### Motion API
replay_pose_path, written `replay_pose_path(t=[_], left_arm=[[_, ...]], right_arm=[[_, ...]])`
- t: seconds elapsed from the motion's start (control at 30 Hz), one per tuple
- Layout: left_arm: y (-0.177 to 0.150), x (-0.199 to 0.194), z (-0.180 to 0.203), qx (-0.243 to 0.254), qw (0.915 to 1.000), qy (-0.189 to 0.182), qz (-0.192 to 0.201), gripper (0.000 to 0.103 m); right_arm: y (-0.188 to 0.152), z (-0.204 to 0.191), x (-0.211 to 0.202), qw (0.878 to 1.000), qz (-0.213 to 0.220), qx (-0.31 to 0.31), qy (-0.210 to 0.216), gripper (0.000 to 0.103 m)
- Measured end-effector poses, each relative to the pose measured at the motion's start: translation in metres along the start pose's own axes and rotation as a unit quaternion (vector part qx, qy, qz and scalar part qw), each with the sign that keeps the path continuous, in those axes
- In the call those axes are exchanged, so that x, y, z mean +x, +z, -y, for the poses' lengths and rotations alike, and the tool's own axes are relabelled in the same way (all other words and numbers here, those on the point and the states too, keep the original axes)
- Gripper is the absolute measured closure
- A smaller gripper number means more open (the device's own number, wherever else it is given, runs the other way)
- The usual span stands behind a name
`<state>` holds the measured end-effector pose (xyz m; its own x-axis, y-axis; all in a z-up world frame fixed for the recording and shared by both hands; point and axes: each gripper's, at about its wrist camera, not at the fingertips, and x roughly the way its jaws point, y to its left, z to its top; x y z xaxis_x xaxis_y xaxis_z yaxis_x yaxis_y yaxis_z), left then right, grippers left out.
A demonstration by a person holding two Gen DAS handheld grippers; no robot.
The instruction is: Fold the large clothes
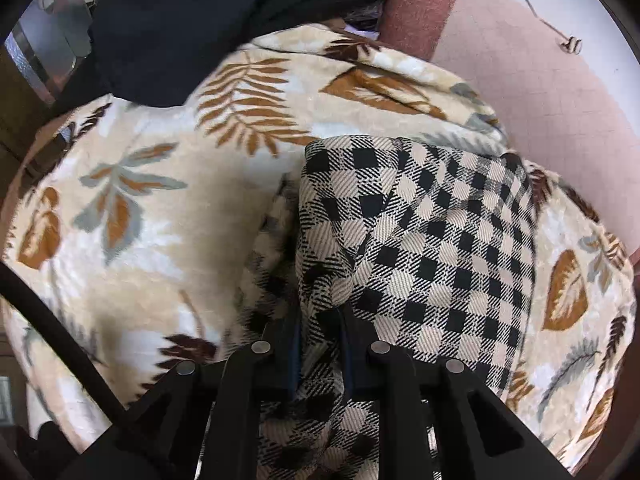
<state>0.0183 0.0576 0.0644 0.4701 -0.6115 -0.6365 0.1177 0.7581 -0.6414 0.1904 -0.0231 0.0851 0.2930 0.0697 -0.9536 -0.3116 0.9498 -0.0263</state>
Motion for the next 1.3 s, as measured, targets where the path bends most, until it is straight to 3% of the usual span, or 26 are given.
replay_pose_path(t=[0.1,0.2,0.27,0.4,0.53,0.57,0.63,0.73,0.83,0.97,1.13,1.3], left_arm=[[-0.004,0.005,-0.018,-0.024,0.9994,0.007,-0.023,0.095],[-0.006,0.012,-0.040,-0.065,0.9968,-0.002,-0.047,0.094],[-0.009,0.012,-0.051,-0.079,0.9951,-0.014,-0.058,0.094],[-0.010,0.001,-0.048,-0.059,0.9969,-0.015,-0.051,0.092],[-0.010,-0.012,-0.042,-0.039,0.9983,-0.002,-0.043,0.092],[-0.011,-0.015,-0.040,-0.036,0.9984,0.002,-0.044,0.092],[-0.009,-0.021,-0.038,-0.030,0.9988,0.011,-0.038,0.092],[-0.004,-0.029,-0.041,-0.016,0.9992,0.031,-0.020,0.092],[0.002,-0.035,-0.047,-0.016,0.9983,0.056,-0.002,0.092],[0.010,-0.038,-0.055,-0.025,0.9969,0.075,0.009,0.092],[0.014,-0.023,-0.044,-0.007,0.9960,0.089,0.010,0.092],[0.013,-0.001,-0.037,0.025,0.9915,0.128,-0.002,0.092]], right_arm=[[0.002,-0.017,0.017,1.000,-0.016,-0.008,-0.015,0.085],[0.000,-0.029,0.029,0.999,-0.025,-0.019,-0.008,0.063],[-0.002,-0.033,0.018,0.999,-0.006,-0.028,0.014,0.060],[-0.008,-0.013,-0.027,0.995,0.058,0.002,0.079,0.053],[-0.015,0.007,-0.051,0.991,0.107,0.031,0.077,0.050],[-0.018,0.010,-0.050,0.991,0.110,0.038,0.067,0.052],[-0.020,0.016,-0.040,0.993,0.100,0.052,0.039,0.092],[-0.023,0.024,-0.014,0.994,0.072,0.073,0.048,0.094],[-0.029,0.013,0.013,0.991,0.047,0.074,0.102,0.094],[-0.032,0.000,0.035,0.988,0.033,0.081,0.131,0.094],[-0.038,0.011,0.030,0.978,0.034,0.100,0.180,0.094],[-0.062,0.036,-0.008,0.964,0.085,0.116,0.222,0.094]])
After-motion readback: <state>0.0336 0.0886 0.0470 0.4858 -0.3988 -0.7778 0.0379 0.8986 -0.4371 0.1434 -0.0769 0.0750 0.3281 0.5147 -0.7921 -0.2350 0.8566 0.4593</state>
